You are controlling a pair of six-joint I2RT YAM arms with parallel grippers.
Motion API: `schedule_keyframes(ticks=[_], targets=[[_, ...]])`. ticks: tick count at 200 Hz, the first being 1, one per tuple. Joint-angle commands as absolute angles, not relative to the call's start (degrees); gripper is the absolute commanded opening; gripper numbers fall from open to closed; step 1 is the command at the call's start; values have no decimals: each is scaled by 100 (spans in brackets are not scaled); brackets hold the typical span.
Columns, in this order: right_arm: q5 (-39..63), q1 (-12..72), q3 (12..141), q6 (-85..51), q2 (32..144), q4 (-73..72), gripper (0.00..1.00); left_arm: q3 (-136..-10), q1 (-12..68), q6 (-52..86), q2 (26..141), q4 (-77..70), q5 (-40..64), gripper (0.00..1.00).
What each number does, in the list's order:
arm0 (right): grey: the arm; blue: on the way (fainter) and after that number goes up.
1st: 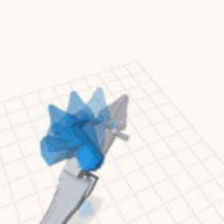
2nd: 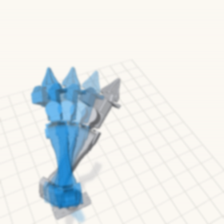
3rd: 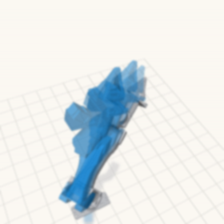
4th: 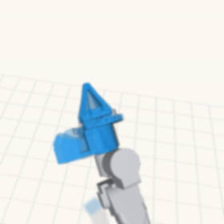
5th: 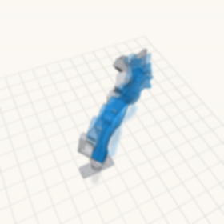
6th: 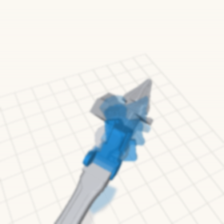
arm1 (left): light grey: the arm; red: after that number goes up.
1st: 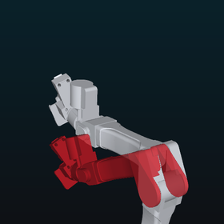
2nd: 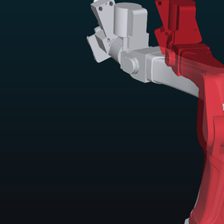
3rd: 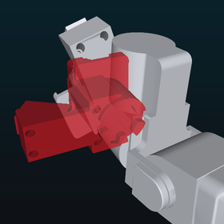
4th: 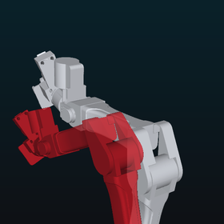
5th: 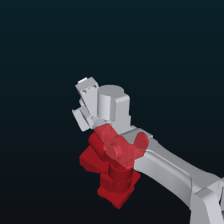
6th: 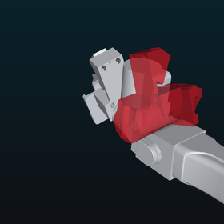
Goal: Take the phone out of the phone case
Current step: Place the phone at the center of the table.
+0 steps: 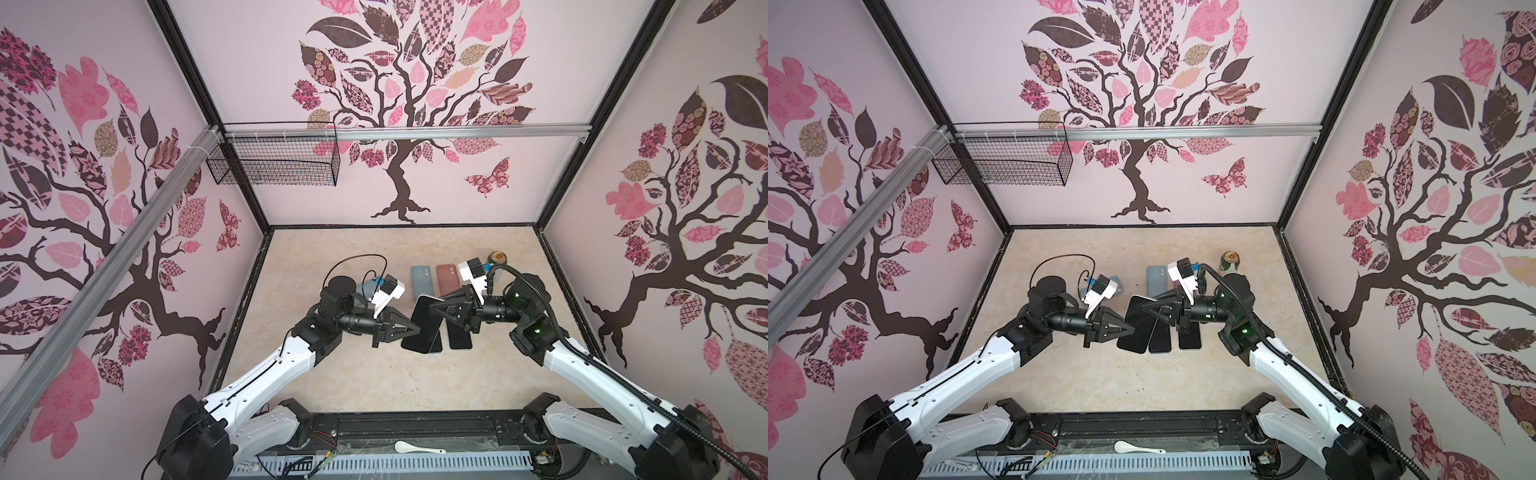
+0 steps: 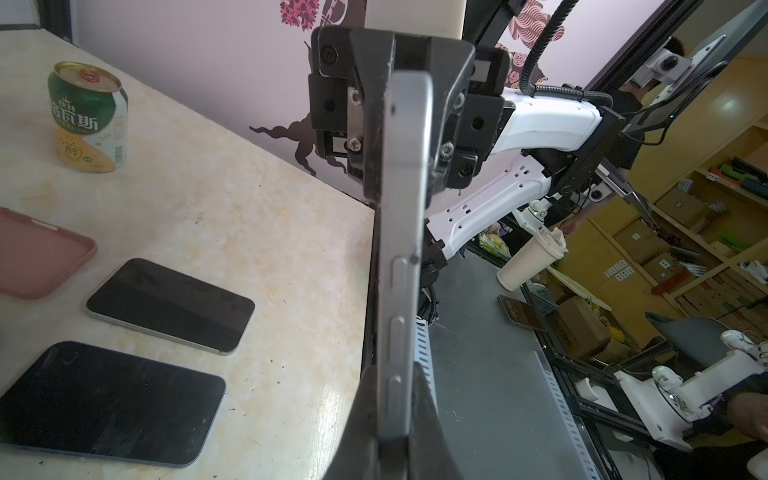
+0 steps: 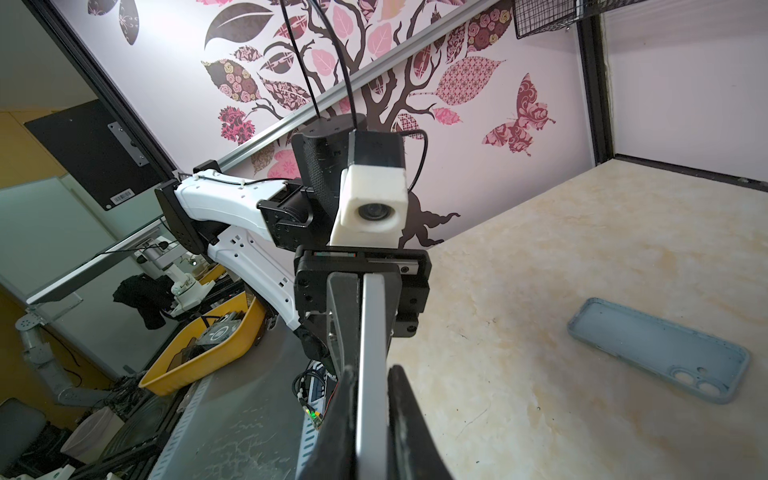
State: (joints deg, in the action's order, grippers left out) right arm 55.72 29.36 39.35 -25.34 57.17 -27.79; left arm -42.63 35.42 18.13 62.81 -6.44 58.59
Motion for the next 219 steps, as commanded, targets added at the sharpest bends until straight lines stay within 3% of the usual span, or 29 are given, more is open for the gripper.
schedule_keyframes(ticks=[1,9,24,68,107,219], targets=[[5061,2973,3883,-2953,5442,-3473,26,-4138,3527,2553,6054,-1539,5612,0],[4858,2977,3802,-3096,5366,-3566,41,-4043,3531,2802,5985,-1774,5458,0],[4534,2979,3685,-3335,5228,-3638,53,-3895,3525,3159,5872,-2112,5185,0],[4146,2974,3358,-4140,5002,-3812,58,-3565,3525,4045,5721,-3062,4589,0],[4723,2992,3294,-4561,5180,-4106,57,-3550,3529,4126,5789,-3278,4648,0],[5256,3257,3361,-5091,5791,-5282,30,-3654,3527,4231,6060,-3493,4980,0]])
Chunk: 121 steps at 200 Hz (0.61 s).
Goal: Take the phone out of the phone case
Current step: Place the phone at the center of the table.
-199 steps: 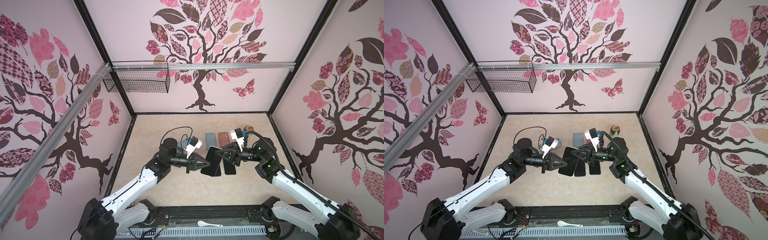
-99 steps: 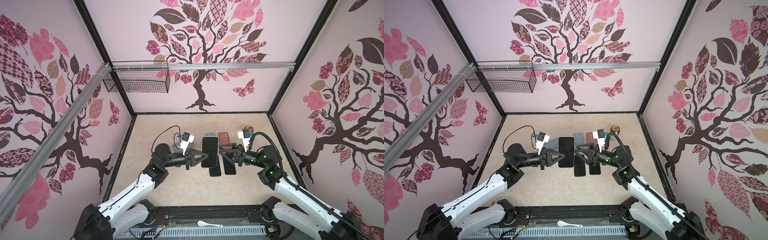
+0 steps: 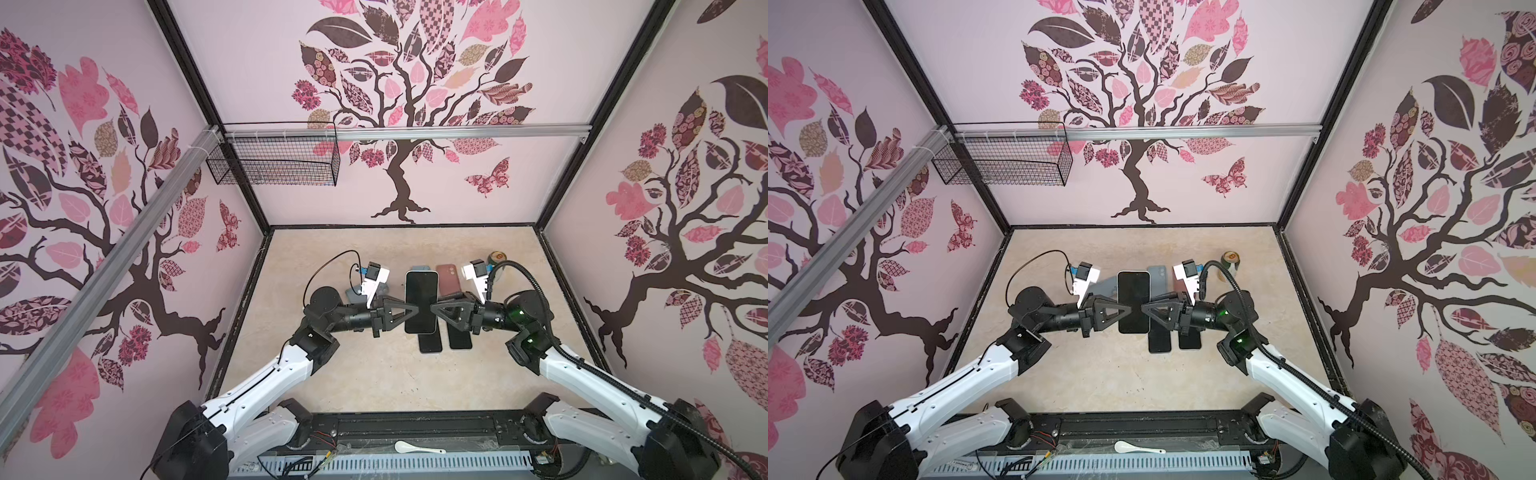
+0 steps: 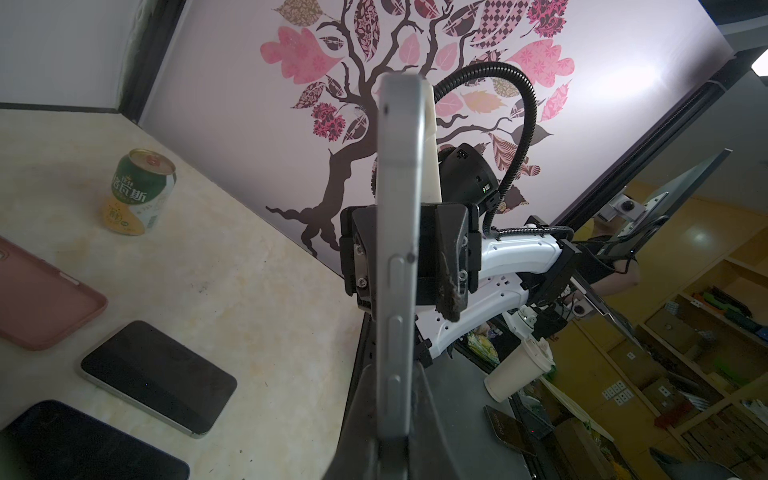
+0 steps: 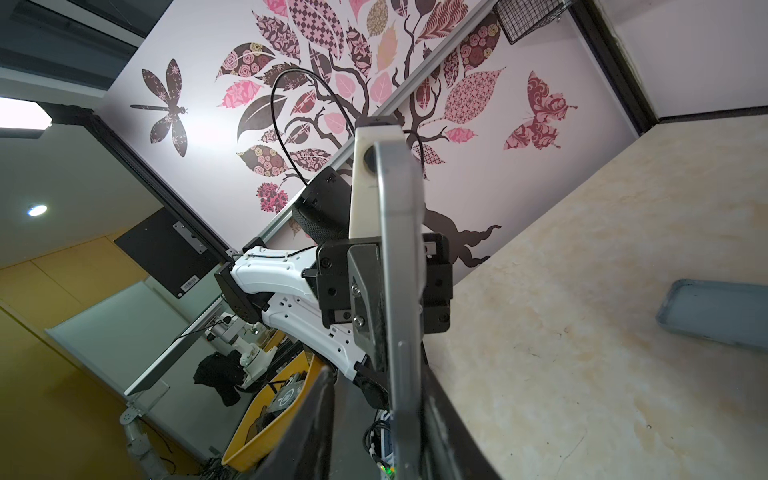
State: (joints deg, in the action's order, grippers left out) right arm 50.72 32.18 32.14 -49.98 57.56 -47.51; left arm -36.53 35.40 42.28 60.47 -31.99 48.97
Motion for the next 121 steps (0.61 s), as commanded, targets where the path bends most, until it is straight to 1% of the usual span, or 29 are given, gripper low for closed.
schedule_keyframes(ticks=[1,62,86,106,118,121], targets=[[5261,3259,3359,-5090,5796,-5282,30,-3660,3526,4225,6060,-3491,4989,0],[5258,3272,3309,-5080,5818,-5287,17,-3684,3533,4293,6148,-3566,5132,0],[5279,3263,3311,-5027,5810,-5256,6,-3665,3525,4271,6170,-3573,5105,0],[5189,3261,3276,-4983,5762,-5226,0,-3674,3531,4251,6171,-3508,5083,0],[5035,3261,3231,-4915,5687,-5143,0,-3696,3527,4138,6107,-3303,5007,0],[4991,3264,3219,-4891,5664,-5108,0,-3700,3529,4087,6084,-3225,4979,4]])
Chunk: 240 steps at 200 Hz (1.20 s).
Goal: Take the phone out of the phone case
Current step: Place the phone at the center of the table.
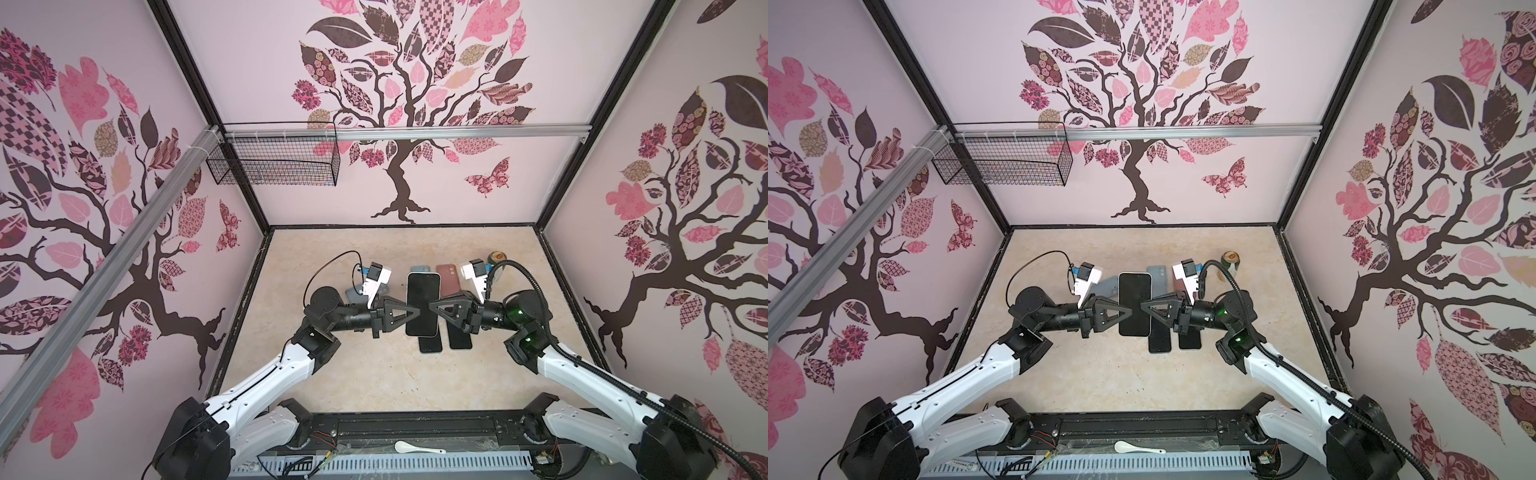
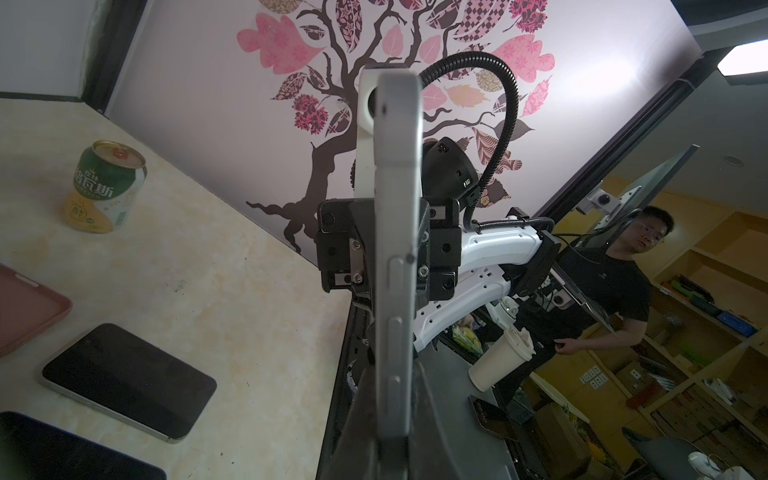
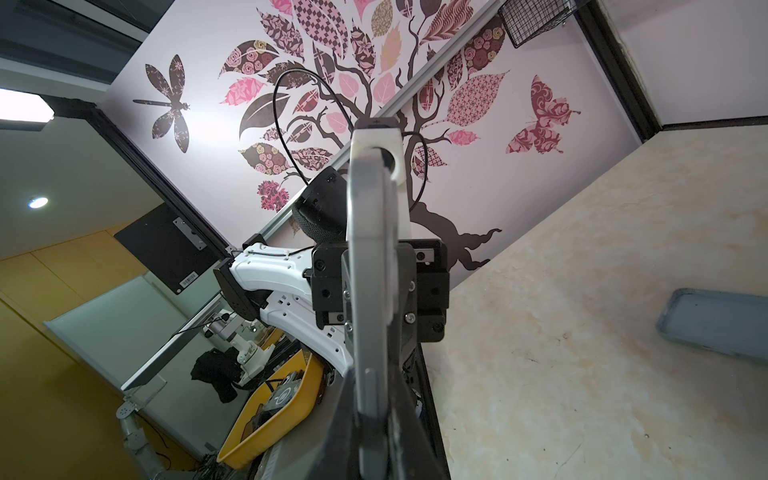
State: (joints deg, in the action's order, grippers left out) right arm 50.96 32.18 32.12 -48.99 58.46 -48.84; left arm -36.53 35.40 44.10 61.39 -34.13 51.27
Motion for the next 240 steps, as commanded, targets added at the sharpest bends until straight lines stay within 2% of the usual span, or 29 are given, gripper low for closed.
schedule_keyframes(ticks=[1,13,20,31,46,68,120,187,240], targets=[[4970,3267,3213,-4889,5650,-5108,0,-3704,3527,4069,6074,-3195,4968,5],[4756,3264,3193,-4704,5524,-4835,0,-3774,3518,3785,5932,-2663,4754,40],[4613,3268,3204,-4532,5457,-4550,0,-3829,3511,3510,5826,-2216,4560,54],[4316,3261,3258,-4171,5344,-3828,0,-3921,3490,3111,5616,-1475,4169,69],[3762,3264,3317,-3678,5270,-2724,0,-4007,3427,2788,5357,-525,3583,80],[3079,3263,3200,-3399,5383,-1662,0,-3970,3259,2593,5132,290,3067,81],[2706,3370,2993,-3464,6118,-1356,0,-3652,3196,2379,4818,1298,1937,82],[2869,3672,3496,-4364,7816,-1618,0,-3003,3170,2690,4772,990,1671,84],[3142,3734,3695,-5136,8744,-2520,0,-2884,3118,2720,4543,1213,1415,85]])
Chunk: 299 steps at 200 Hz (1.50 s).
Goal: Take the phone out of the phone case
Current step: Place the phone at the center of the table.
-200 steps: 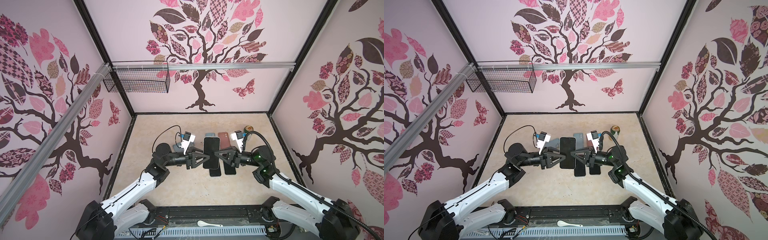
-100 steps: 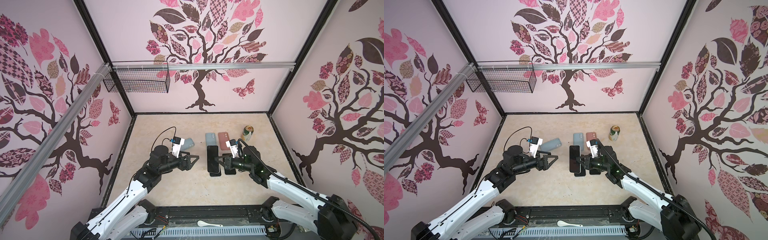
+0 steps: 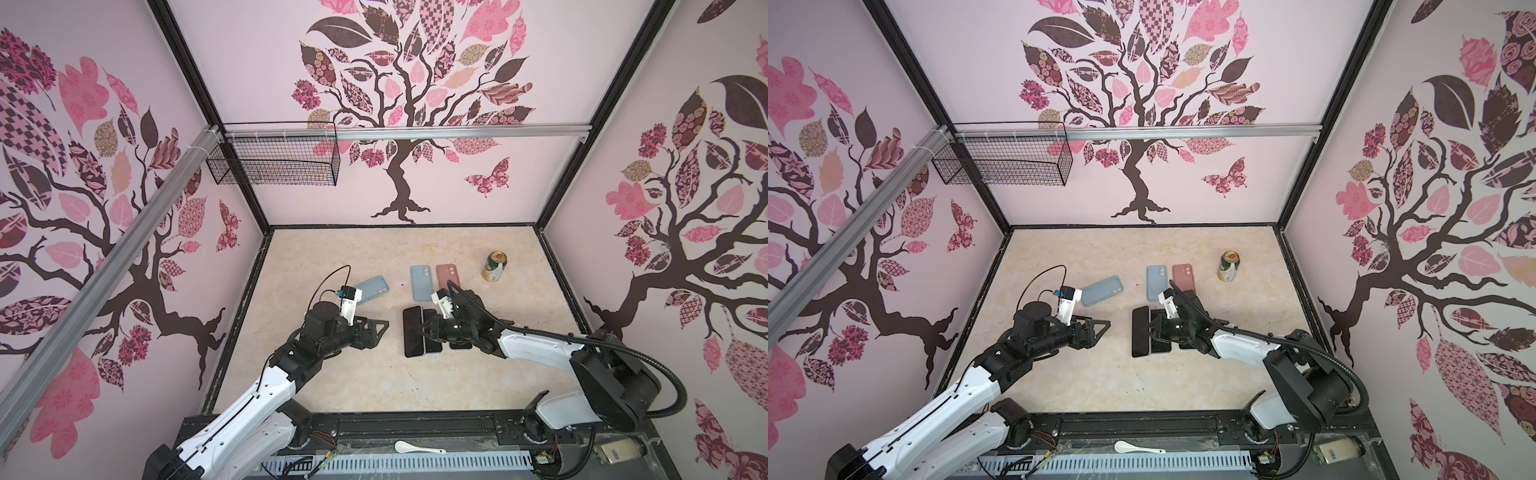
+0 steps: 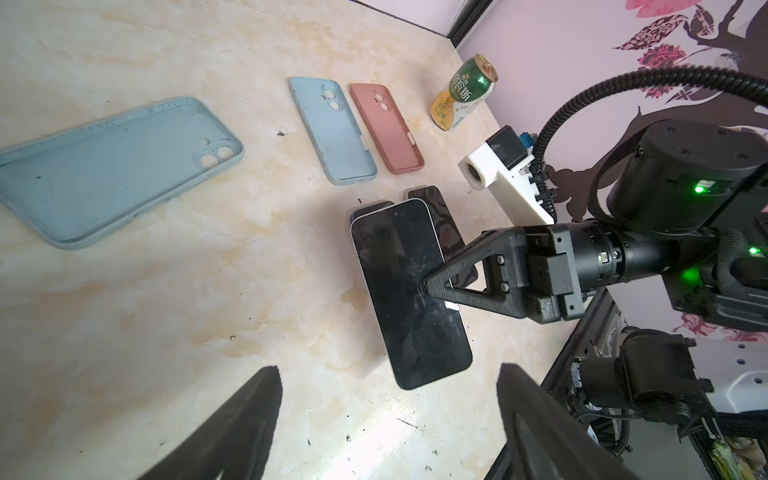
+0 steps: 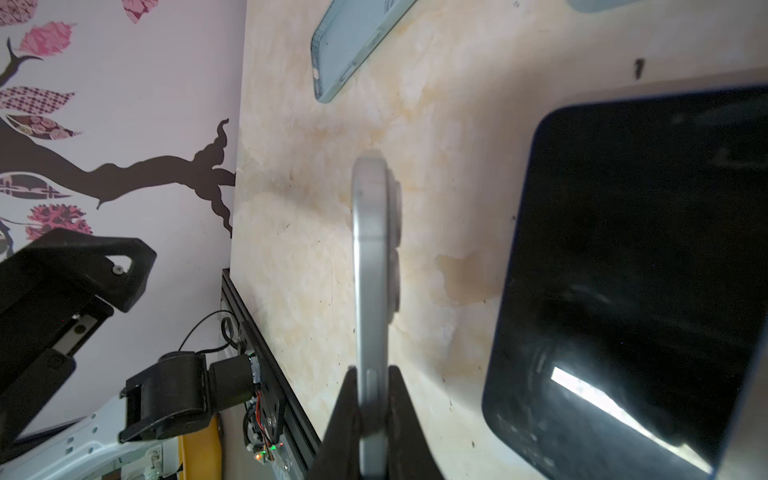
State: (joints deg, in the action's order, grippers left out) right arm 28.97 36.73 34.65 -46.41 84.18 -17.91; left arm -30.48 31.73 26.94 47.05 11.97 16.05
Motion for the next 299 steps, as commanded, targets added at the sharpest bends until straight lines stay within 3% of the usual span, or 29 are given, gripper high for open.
schedule_keyframes(ticks=[1,168,299], targets=[[3140,3735,3698,-5148,8758,-2539,0,-2875,3115,2726,4539,1217,1415,85],[3324,3864,3887,-5673,10092,-3584,0,-2874,3087,2766,4559,1257,1521,86],[3192,3837,4051,-5421,10331,-3419,3,-2931,3081,2692,4596,1480,1396,86]])
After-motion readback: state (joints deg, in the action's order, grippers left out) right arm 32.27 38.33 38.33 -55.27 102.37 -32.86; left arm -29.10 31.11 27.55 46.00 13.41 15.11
